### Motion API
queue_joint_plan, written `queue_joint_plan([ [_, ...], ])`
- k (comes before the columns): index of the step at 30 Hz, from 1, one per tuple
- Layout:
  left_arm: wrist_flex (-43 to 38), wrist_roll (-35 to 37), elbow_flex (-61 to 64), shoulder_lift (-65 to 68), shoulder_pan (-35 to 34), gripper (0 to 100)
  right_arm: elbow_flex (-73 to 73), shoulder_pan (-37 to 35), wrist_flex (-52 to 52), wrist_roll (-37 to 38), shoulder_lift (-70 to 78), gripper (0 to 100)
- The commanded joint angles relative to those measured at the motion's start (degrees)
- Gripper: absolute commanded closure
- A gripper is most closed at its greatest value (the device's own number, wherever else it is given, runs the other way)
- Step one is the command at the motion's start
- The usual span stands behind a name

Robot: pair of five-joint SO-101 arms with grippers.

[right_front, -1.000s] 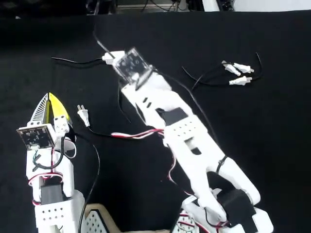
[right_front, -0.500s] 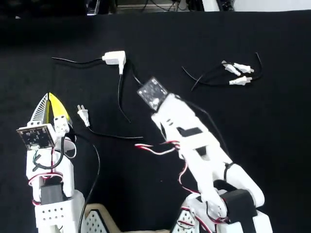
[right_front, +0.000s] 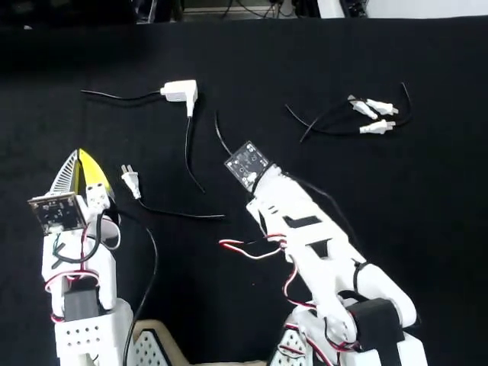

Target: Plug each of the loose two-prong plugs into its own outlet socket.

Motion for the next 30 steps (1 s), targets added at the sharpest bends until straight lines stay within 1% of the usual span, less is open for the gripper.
queue_joint_plan([
  [1,1.58,0.00,0.84,-0.35,-0.22,97,0.22,0.00,-0.70,0.00,-1.54,87.4],
  [4,1.58,0.00,0.84,-0.35,-0.22,97,0.40,-0.18,-0.70,0.44,-1.54,72.4],
  [6,1.58,0.00,0.84,-0.35,-0.22,97,0.40,-0.18,-0.70,0.35,-1.63,64.9],
  [8,1.58,0.00,0.84,-0.35,-0.22,97,0.40,0.00,-0.70,0.09,-1.89,59.8],
  [11,1.58,-0.35,0.75,-0.35,-0.31,97,0.40,0.09,-0.70,0.09,-1.98,54.8],
  [13,1.85,-3.34,0.75,-0.35,-0.48,95,0.31,0.18,-0.70,0.00,-2.59,53.2],
  [15,2.20,-7.21,0.75,-0.35,-0.48,90,0.75,0.70,-0.53,-0.18,-4.53,53.2],
  [17,5.01,-10.46,-0.31,-0.35,-0.75,85,1.36,2.46,-0.88,-3.25,-7.16,53.1],
  [19,9.32,-11.52,-2.68,-0.35,-0.40,83,2.15,4.04,-3.16,-7.91,-9.54,53.1],
  [21,13.27,-11.60,-5.41,-0.35,-0.40,82,3.91,5.45,-5.98,-11.16,-10.68,53.1],
  [24,16.26,-8.88,-8.57,-0.26,-0.48,80,4.97,6.42,-8.44,-11.60,-10.77,53.2],
  [27,16.70,-5.89,-10.59,0.79,-0.31,76,4.79,6.59,-7.38,-11.60,-10.86,53.2],
  [30,16.44,-4.04,-13.93,7.47,-0.13,76,4.79,7.56,-6.86,-11.60,-11.03,53.2],
])
